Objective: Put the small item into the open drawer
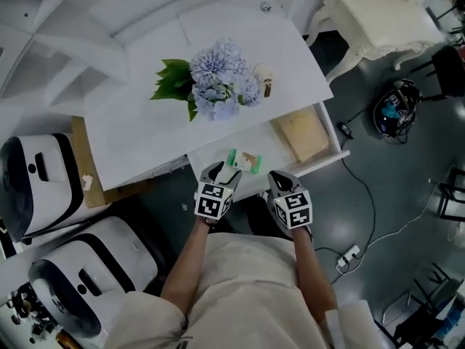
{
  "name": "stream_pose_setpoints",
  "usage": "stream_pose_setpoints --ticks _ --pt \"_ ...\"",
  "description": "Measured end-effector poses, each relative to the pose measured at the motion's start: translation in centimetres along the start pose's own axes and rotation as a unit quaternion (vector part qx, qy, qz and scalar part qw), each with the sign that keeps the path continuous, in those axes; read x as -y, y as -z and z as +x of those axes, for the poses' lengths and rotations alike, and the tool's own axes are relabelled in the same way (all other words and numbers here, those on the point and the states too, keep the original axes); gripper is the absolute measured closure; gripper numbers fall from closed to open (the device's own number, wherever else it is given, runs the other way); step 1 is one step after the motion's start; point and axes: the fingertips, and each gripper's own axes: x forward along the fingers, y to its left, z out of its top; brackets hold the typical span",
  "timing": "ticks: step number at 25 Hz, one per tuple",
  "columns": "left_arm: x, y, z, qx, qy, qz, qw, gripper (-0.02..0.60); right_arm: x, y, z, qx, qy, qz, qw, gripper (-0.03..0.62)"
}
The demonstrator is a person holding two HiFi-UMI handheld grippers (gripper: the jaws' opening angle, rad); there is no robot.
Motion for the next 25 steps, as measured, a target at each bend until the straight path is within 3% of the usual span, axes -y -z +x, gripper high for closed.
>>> stream_pose_setpoints --ticks 3,9,17,25 --pt "-0.4 -0.5 -1.9 0.029 -0.021 -0.034 0.9988 0.322 0.5 0.5 0.0 -0.001 -0.011 0.017 1.0 0.569" --pt "-0.7 -0.1 -4.5 0.063 -0.057 -0.059 0.9946 0.322 -0.1 0.3 0.6 -0.007 -0.044 -0.014 0.999 0.569" --pt "-0.7 0.6 -5.6 0.066 -0.073 -0.055 0.9936 0.328 0.5 -0.9 -0.8 0.0 -0.046 -0.043 0.998 0.569" --pt "0.3 0.5 -5.5 0.081 -0.067 -0.056 0.9929 0.382 0.6 -1.6 -1.3 0.009 -0.05 -0.054 0.997 0.569"
